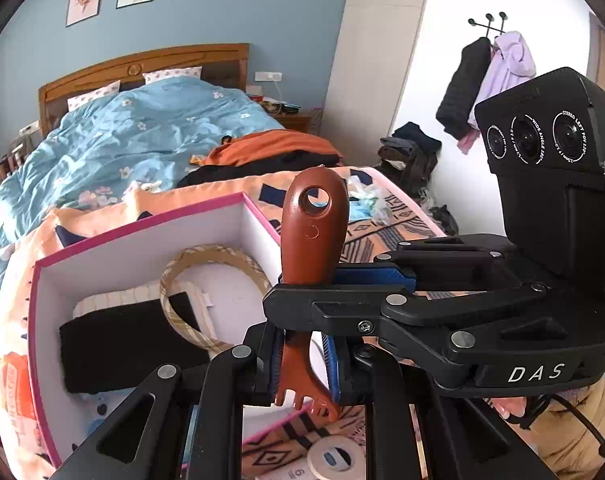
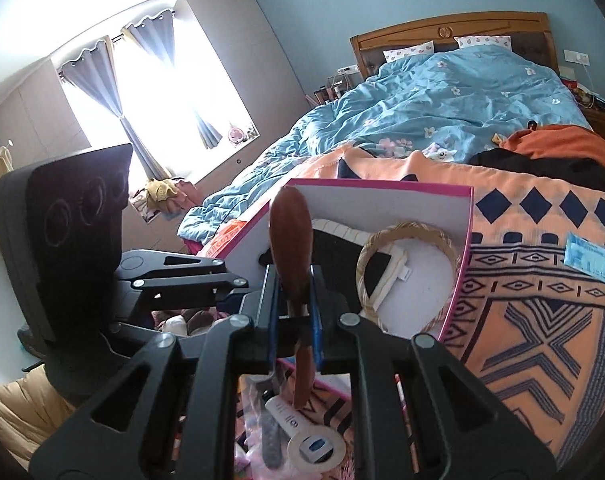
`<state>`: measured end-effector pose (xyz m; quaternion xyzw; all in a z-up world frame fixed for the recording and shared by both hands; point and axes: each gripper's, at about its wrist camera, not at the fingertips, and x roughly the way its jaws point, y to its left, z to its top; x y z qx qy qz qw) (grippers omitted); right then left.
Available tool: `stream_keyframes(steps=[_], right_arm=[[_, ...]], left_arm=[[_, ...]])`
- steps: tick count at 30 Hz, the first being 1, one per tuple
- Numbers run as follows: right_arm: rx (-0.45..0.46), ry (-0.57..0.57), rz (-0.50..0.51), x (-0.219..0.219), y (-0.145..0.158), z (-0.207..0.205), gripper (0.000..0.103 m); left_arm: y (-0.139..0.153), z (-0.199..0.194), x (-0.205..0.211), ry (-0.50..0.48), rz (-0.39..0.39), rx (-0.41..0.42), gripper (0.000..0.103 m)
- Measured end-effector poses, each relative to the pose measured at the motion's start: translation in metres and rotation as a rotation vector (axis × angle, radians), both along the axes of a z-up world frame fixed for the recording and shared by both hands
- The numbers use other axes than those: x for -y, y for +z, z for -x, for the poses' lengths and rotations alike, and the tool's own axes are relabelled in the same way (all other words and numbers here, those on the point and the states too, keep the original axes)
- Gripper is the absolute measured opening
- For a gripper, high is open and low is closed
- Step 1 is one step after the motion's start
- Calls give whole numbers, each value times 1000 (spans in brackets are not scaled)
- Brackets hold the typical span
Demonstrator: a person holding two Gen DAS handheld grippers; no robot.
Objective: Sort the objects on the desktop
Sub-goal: 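Carry the comb with the right gripper over the pink box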
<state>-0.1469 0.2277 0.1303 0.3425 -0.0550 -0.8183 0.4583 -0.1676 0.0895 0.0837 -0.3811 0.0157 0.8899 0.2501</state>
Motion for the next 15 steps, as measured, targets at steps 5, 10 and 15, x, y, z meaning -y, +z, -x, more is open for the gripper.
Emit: stream_keyframes(steps=[5,10,15], right_arm=[[7,-5,-19,6,-4,16,15],[22,-6,-40,11,-11,29,15],[50,-6,-53,13,-19,41,15]], left_arm=[[-7,14,3,21,-5,22,17],[-15,26,3,34,-6,49,17],[-23,36,2,42,-8,80,16]])
